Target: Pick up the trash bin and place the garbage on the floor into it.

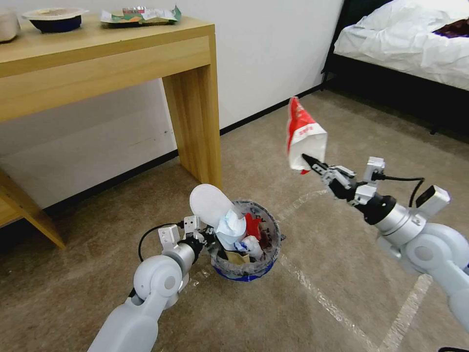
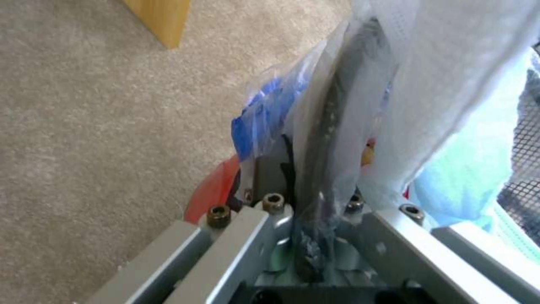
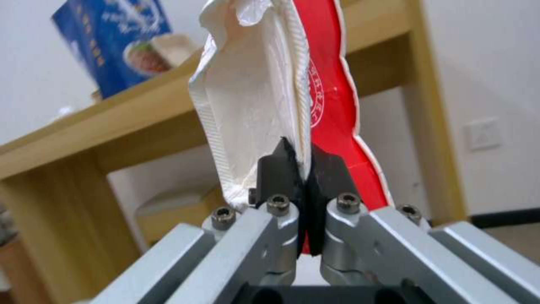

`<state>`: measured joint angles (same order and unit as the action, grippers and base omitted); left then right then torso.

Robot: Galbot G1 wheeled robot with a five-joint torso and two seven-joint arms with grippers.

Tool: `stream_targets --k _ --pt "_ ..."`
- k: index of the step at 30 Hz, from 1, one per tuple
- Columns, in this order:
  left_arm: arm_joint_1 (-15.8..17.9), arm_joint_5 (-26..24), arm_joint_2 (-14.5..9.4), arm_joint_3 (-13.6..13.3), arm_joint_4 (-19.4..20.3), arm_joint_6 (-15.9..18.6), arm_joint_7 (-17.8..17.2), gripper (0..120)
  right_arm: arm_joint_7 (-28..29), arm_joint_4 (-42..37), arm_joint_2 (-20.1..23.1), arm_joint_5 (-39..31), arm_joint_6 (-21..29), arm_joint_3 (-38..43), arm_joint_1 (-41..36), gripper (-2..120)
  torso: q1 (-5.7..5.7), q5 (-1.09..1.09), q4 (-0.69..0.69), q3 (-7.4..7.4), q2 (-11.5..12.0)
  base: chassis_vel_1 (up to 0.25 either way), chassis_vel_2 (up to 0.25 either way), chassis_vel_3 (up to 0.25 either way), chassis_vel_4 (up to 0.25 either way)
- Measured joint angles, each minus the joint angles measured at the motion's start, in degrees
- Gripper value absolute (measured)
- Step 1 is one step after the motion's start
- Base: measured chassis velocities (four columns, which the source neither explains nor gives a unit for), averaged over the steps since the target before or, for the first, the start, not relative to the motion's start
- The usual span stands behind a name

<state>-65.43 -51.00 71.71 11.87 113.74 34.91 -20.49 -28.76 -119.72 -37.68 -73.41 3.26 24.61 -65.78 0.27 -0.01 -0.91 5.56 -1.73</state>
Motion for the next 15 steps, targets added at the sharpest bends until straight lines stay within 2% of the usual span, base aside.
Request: stream_targets --k 4,15 --pt "0.34 -0.29 0.39 -1.00 0.26 0.23 -0.18 2 -0.03 0.17 0.00 2.10 0.06 -4.81 1.26 0 0.00 0.00 -0.01 0.00 0.00 0.000 0.000 0.000 0.000" --pt "0.00 -1.84 0.51 -2.06 1.62 0.60 -0.74 2 0.32 3.62 -2.45 8.37 0.34 -11.72 1.14 0 0.00 0.01 0.00 0.00 0.00 0.000 0.000 0.000 0.000"
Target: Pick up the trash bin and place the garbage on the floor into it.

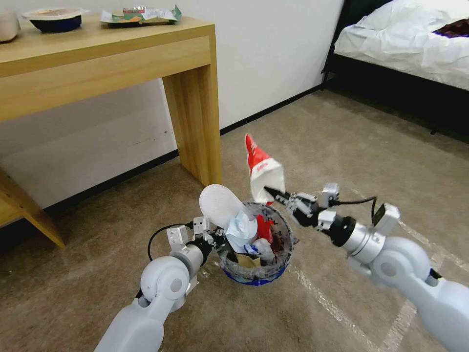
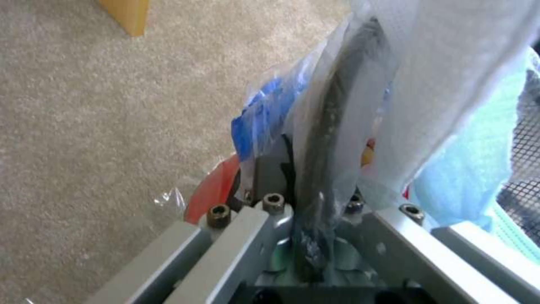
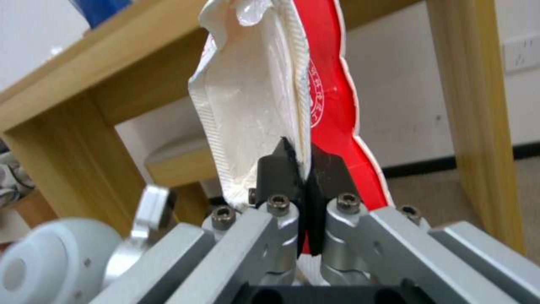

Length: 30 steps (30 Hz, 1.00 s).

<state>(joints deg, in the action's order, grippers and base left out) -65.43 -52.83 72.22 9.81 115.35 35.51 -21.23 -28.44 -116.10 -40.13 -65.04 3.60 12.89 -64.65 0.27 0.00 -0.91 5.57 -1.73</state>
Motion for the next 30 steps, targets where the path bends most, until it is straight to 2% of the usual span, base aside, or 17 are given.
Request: stream_targets --k 11,30 --pt "0.43 -2.53 0.81 0.23 1.20 0.24 -1.44 2 -1.31 3.72 -1.88 3.96 -0.53 -0.78 -2.41 0 0.00 0.00 -0.01 0.00 0.00 0.000 0.000 0.000 0.000" --pt "1.14 -3.40 1.33 1.08 0.73 0.20 -1.70 2 -1.97 8.21 -3.05 7.84 -1.49 -1.30 -3.08 0 0.00 0.00 0.00 0.00 0.00 0.000 0.000 0.000 0.000"
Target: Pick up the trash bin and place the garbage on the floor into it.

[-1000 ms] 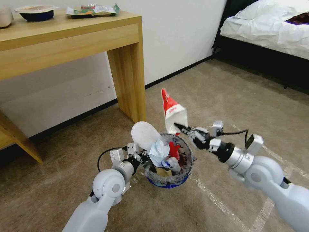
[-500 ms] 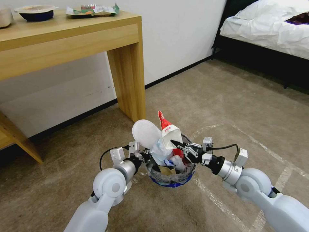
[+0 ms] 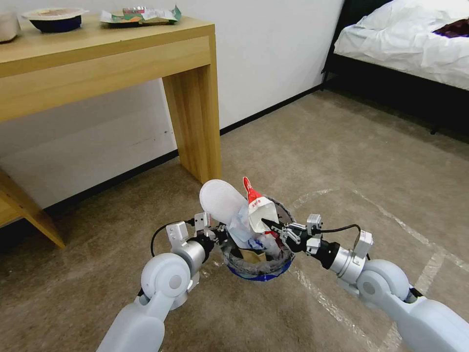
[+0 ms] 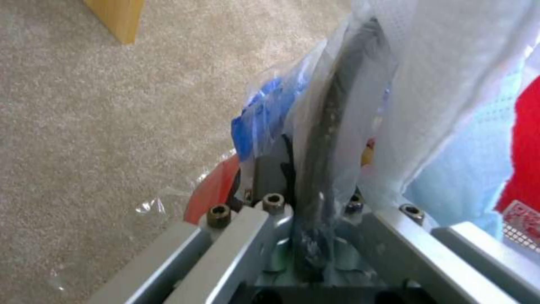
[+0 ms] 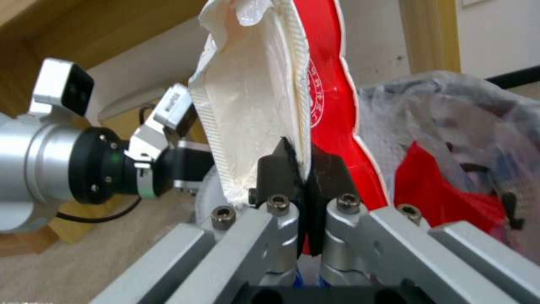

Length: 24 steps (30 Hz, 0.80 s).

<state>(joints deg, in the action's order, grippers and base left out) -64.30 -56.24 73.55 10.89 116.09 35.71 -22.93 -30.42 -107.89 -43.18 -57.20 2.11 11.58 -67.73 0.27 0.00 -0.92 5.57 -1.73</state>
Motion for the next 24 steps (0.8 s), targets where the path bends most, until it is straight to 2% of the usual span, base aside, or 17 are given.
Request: stream_targets --k 1,3,4,6,7,10,11,14,17,19,21,23,24 --pt "0.09 -0.13 0.00 0.10 -0.01 0.00 -0.05 2 -0.16 0.22 -0.02 0.07 0.17 0.00 0.01 1 0.00 0.00 0.00 0.00 0.00 0.000 0.000 0.000 0.000" --pt "0.36 -0.52 -0.14 0.42 -0.05 -0.02 -0.16 2 -0.43 0.67 -0.06 0.22 0.29 0.00 -0.05 12 0.00 0.00 0.00 0.00 0.00 0.000 0.000 0.000 0.000" --pt "0.36 -0.52 -0.14 0.42 -0.05 -0.02 -0.16 2 -0.43 0.67 -0.06 0.22 0.29 0.00 -0.05 12 0.00 0.00 0.00 0.00 0.00 0.000 0.000 0.000 0.000" --pt "0.48 -0.87 -0.40 0.73 -0.12 -0.02 -0.26 2 -0.51 1.07 -0.20 0.36 0.33 0.00 0.10 22 0.00 0.01 0.00 0.00 0.00 0.000 0.000 0.000 0.000" --pt "0.48 -0.87 -0.40 0.73 -0.12 -0.02 -0.26 2 -0.51 1.07 -0.20 0.36 0.33 0.00 0.10 22 0.00 0.01 0.00 0.00 0.00 0.000 0.000 0.000 0.000" --pt "0.65 -1.04 -0.31 0.84 -0.37 -0.03 -0.27 2 -0.63 1.44 -0.26 0.46 0.34 0.00 0.59 36 0.00 0.00 0.00 0.00 0.00 0.000 0.000 0.000 0.000" --pt "0.65 -1.04 -0.31 0.84 -0.37 -0.03 -0.27 2 -0.63 1.44 -0.26 0.46 0.34 0.00 0.59 36 0.00 0.00 0.00 0.00 0.00 0.000 0.000 0.000 0.000" --pt "0.84 -1.07 0.08 0.84 -0.61 -0.06 -0.27 2 -0.73 1.55 -0.12 0.57 0.34 0.04 0.74 52 0.00 0.00 0.00 0.00 0.00 0.000 0.000 0.000 0.000" --pt "0.91 -1.07 0.24 0.82 -0.75 -0.08 -0.28 2 -0.76 1.64 -0.07 0.66 0.34 0.13 0.75 57 0.00 0.00 0.00 0.00 0.00 0.000 0.000 0.000 0.000" --pt "1.00 -1.13 0.46 0.82 -0.85 -0.11 -0.29 2 -0.84 1.78 -0.06 0.94 0.27 0.31 0.72 68 0.00 0.01 0.00 0.00 0.00 0.000 0.000 0.000 0.000" --pt "1.01 -1.14 0.51 0.81 -0.87 -0.12 -0.29 2 -0.85 1.78 -0.06 0.95 0.27 0.31 0.70 70 0.00 0.00 0.00 0.00 0.00 0.000 0.000 0.000 0.000" --pt "1.03 -1.15 0.59 0.80 -0.98 -0.13 -0.29 2 -0.87 1.87 -0.07 1.02 0.23 0.36 0.61 85 0.00 0.00 0.00 0.00 0.00 0.000 0.000 0.000 0.000" --pt "1.03 -1.15 0.59 0.80 -0.98 -0.13 -0.29 2 -0.87 1.87 -0.07 1.02 0.23 0.36 0.61 85 0.00 0.00 0.00 0.00 0.00 0.000 0.000 0.000 0.000"
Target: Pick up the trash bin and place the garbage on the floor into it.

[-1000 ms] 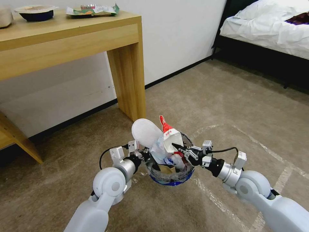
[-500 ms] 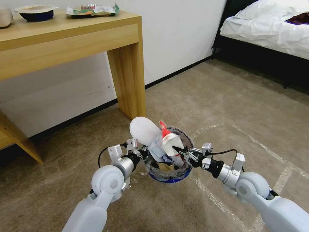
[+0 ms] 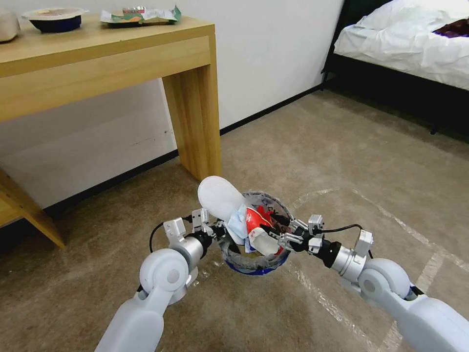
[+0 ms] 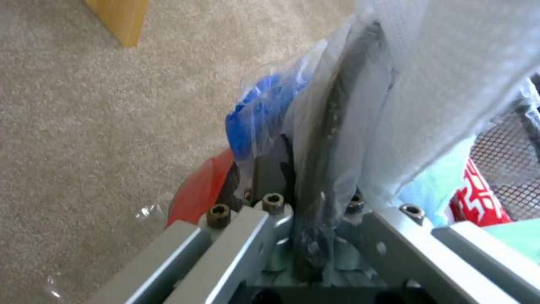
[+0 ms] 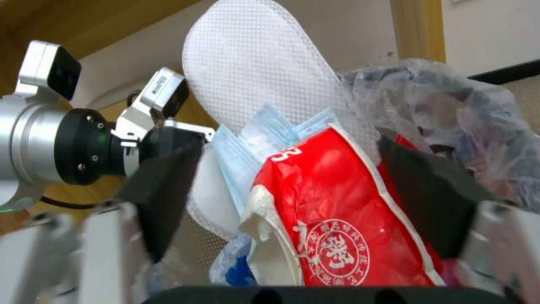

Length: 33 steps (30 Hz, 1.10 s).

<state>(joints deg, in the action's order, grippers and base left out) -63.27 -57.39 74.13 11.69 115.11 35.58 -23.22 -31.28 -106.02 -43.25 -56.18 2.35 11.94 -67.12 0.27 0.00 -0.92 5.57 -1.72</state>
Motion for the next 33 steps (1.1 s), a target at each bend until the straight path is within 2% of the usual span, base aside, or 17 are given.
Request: stream_targets --k 2,5,20,26,33 --pt "0.00 -0.02 0.06 0.04 0.00 -0.05 0.00 2 0.02 0.05 0.00 0.03 -0.01 0.07 -0.07 95 0.00 0.00 0.00 0.00 0.00 0.000 0.000 0.000 0.000" --pt "-0.01 -0.07 0.06 0.11 0.00 -0.06 0.01 2 0.00 0.06 0.00 0.00 -0.06 0.23 -0.08 99 0.00 0.00 0.00 0.00 0.00 0.000 0.000 0.000 0.000" --pt "-0.05 -0.11 0.31 -0.04 -1.29 -0.10 0.16 2 -3.21 -2.56 1.26 -1.28 -0.77 2.76 -0.38 100 0.00 0.00 0.00 0.00 0.00 0.000 0.000 0.000 0.000" --pt "0.63 -1.05 0.67 0.55 -2.46 -0.12 0.16 2 -9.29 -4.26 3.37 -4.67 -1.72 6.99 -0.63 100 0.00 0.00 0.00 0.00 0.00 0.000 0.000 0.000 0.000" --pt "1.18 -1.93 0.26 0.85 -2.85 -0.12 -0.02 2 -11.85 -5.07 4.31 -8.50 -2.95 8.79 0.76 100 0.00 0.00 0.00 0.00 0.00 0.000 0.000 0.000 0.000"
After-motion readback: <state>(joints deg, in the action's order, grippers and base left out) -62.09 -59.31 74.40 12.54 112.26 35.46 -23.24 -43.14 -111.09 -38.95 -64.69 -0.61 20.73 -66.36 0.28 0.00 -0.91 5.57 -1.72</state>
